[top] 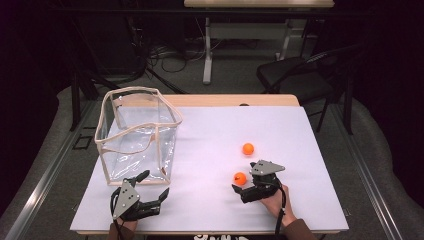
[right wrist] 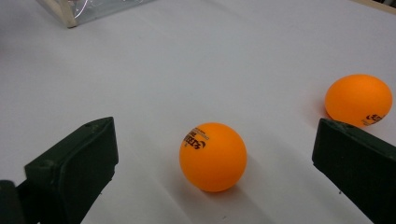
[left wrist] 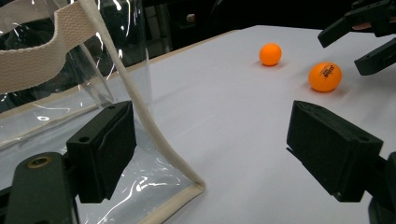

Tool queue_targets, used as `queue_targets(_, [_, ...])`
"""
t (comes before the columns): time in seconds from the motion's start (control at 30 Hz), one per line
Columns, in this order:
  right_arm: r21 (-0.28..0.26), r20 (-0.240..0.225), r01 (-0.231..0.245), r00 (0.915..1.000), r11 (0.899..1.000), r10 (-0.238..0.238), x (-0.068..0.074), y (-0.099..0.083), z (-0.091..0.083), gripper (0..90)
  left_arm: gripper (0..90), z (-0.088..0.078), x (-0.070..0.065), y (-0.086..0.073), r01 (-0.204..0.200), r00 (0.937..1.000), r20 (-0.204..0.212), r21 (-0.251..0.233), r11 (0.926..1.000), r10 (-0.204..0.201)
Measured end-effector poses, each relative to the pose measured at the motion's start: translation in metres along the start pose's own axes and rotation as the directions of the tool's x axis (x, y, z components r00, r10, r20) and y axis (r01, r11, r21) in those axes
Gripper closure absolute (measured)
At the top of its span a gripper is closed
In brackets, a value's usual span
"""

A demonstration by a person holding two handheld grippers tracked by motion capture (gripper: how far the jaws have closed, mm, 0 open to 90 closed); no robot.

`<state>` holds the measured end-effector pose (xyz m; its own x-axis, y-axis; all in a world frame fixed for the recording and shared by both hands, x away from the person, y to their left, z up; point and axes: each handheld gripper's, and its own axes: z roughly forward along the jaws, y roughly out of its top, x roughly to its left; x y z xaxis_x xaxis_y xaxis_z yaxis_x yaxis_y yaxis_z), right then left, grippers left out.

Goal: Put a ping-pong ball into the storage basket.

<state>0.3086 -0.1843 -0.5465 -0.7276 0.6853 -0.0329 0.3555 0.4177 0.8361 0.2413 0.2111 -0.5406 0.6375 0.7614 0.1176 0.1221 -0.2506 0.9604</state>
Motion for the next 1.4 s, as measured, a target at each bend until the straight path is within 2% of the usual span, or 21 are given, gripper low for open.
queue_targets(0.37, [0.05, -0.017, -0.012, 0.9998, 0.999, 0.013, -0.001, 0.001, 0.01, 0.0, 15.8, 0.0, 0.0, 0.0, 0.005, 1.0, 0.001, 0.001, 1.0, -0.005])
queue_targets(0.53, [0.077, -0.01, 0.003, 0.9999, 0.997, -0.003, 0.002, 0.002, 0.013, 0.6, 15.8, 0.0, 0.0, 0.0, 0.005, 1.0, 0.0, 0.001, 1.0, -0.005])
queue_targets(0.63, [0.093, -0.01, 0.006, 0.9999, 0.996, -0.005, 0.003, 0.002, 0.015, 5.1, 15.8, 0.0, 0.0, 0.0, 0.007, 1.0, 0.001, 0.0, 1.0, -0.007])
queue_targets(0.73, [0.097, -0.003, 0.016, 0.9999, 0.995, -0.016, 0.004, 0.003, 0.014, 18.5, 15.8, 0.0, 0.0, 0.0, 0.007, 1.0, 0.001, 0.0, 1.0, -0.007])
queue_targets(0.77, [0.097, -0.003, 0.016, 0.9999, 0.995, -0.016, 0.004, 0.003, 0.014, 18.5, 15.8, 0.0, 0.0, 0.0, 0.004, 1.0, 0.001, 0.0, 1.0, -0.004])
queue_targets(0.8, [0.109, 0.001, 0.022, 0.9998, 0.994, -0.022, 0.005, 0.004, 0.014, 24.0, 15.8, 0.0, 0.0, 0.0, 0.005, 1.0, 0.002, 0.0, 1.0, -0.005])
queue_targets(0.83, [0.109, 0.001, 0.022, 0.9998, 0.994, -0.022, 0.005, 0.004, 0.014, 24.0, 15.8, 0.0, 0.0, 0.0, 0.004, 1.0, 0.002, 0.001, 1.0, -0.004])
queue_targets(0.97, [0.145, -0.011, 0.029, 0.9996, 0.989, -0.028, 0.005, 0.003, 0.016, 33.9, 15.8, 0.0, 0.001, 0.0, 0.005, 1.0, 0.002, -0.001, 1.0, -0.005])
queue_targets(1.23, [0.163, 0.004, 0.033, 0.9994, 0.986, -0.034, 0.005, 0.003, 0.016, 43.9, 15.8, 0.0, 0.001, 0.0, 0.004, 1.0, 0.002, 0.0, 1.0, -0.004])
queue_targets(1.4, [0.176, 0.007, 0.034, 0.9993, 0.984, -0.036, 0.004, 0.002, 0.017, 46.1, 15.8, 0.0, 0.001, 0.0, 0.005, 1.0, 0.002, 0.001, 1.0, -0.005])
